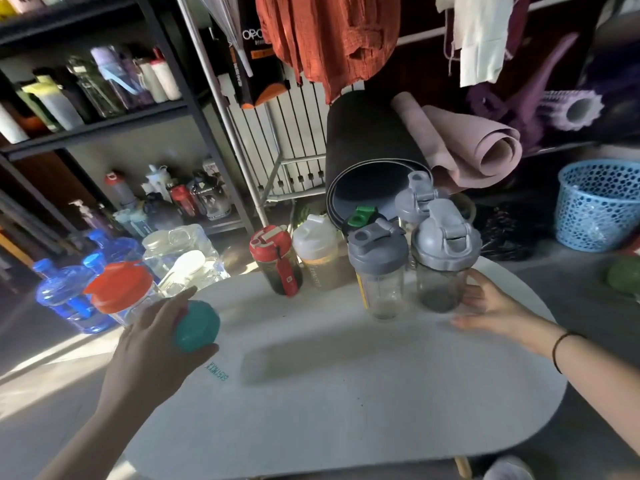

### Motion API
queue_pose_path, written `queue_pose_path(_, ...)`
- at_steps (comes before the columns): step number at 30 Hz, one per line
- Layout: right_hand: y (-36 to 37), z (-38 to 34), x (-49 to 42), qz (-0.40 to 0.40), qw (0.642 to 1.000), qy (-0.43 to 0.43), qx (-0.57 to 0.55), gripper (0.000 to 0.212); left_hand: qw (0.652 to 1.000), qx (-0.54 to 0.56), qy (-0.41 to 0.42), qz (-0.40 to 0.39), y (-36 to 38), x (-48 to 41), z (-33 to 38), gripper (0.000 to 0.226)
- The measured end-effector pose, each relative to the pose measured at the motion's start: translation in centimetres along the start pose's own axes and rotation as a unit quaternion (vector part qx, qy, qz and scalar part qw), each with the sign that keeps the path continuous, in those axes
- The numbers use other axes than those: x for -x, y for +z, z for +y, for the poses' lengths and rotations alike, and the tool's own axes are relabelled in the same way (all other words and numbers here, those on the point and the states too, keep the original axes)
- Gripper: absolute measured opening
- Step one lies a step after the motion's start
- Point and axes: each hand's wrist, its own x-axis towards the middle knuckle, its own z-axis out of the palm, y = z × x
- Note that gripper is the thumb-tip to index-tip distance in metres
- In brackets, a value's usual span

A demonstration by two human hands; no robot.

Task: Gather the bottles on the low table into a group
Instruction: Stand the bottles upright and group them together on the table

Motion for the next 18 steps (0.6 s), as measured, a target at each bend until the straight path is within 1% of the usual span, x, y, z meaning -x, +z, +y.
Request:
queue_pose_path(2,0.0,0.0,0.0,0.002,1.000,0.007,0.003,0.150,0.998,0.061,0.020,0.002,0.4,-0.7,2.4,0.102)
queue_pose_path(5,0.2,0.1,-0.3,0.014,1.000,0.016,-0.004,0.121,0.991,0.130,0.028,-0.013,1.8,-2.2,5.9,0.114)
queue_pose_path(6,0.3,0.2,-0.5,0.018,1.000,0.013,-0.004,0.116,0.989,0.142,0.030,-0.016,2.5,-2.5,7.1,0.114)
queue_pose_path(9,0.5,0.3,-0.5,0.022,1.000,0.009,0.001,0.121,0.981,0.185,0.056,-0.023,4.7,-3.4,9.6,0.103)
queue_pose_path(11,0.6,0.4,-0.6,0.028,1.000,0.003,0.011,0.111,0.978,0.189,0.081,-0.031,5.9,-3.9,10.5,0.102)
queue_pose_path(13,0.5,0.5,-0.8,0.034,0.999,0.002,0.023,0.101,0.977,0.181,0.105,-0.034,6.8,-4.4,11.2,0.107)
queue_pose_path(18,0.4,0.9,-1.4,0.076,0.996,0.009,0.048,0.089,0.978,0.157,0.129,-0.052,7.5,-5.2,13.1,0.118)
